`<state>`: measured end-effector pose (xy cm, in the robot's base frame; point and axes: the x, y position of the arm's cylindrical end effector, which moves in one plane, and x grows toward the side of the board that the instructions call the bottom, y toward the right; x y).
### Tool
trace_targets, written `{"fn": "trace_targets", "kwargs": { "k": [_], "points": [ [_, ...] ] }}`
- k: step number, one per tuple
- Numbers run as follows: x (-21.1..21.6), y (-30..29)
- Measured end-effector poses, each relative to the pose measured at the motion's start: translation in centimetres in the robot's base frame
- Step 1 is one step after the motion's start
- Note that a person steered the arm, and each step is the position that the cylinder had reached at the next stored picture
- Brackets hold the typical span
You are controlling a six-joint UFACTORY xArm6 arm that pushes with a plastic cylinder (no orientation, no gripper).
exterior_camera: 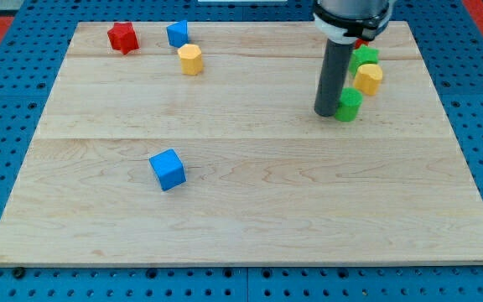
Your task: Push the blue cube to the bottom of the green circle
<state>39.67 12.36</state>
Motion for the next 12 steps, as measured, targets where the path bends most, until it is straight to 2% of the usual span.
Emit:
{"fn": "trace_targets", "kwargs": {
  "k": [2,3,4,5,6,9,12],
  "points": [
    [0.1,2.2],
    [7.4,-3.4],
    [14.8,-12.1],
    [16.4,-26.4],
    [11.1,-29.9],
    [10.2,-12.3],
    [12.8,-8.9]
  ]
}}
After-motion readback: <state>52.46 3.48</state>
